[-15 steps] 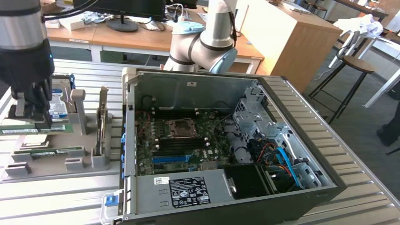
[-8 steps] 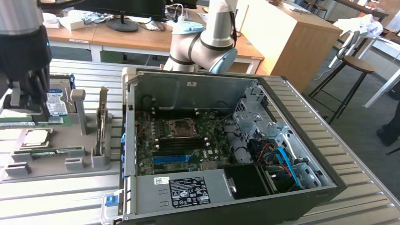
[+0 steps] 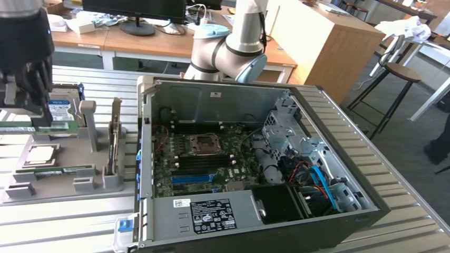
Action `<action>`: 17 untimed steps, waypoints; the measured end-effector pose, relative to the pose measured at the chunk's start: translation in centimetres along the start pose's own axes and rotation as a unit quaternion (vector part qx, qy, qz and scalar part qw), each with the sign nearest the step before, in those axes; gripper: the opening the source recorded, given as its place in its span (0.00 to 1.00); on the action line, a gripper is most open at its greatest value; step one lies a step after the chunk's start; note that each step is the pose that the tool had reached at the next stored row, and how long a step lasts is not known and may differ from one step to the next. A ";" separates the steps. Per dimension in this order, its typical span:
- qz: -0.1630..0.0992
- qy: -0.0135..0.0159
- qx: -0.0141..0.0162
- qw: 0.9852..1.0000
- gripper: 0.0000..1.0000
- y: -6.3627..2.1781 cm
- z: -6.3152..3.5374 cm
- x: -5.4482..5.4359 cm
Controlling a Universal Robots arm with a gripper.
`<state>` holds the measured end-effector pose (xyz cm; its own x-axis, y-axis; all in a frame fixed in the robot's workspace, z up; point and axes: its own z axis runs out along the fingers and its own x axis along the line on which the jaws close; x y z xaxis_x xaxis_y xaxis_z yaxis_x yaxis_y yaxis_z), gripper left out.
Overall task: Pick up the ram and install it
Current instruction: 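Pick up the ram and move it above insertion slot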
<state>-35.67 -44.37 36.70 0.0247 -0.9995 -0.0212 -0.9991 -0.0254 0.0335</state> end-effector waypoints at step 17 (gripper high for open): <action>0.000 0.001 0.000 1.000 0.11 0.12 -3.44 -0.1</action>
<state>-35.67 -44.37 40.15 0.0246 -0.9995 -0.0201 -0.9991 -0.0253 0.0335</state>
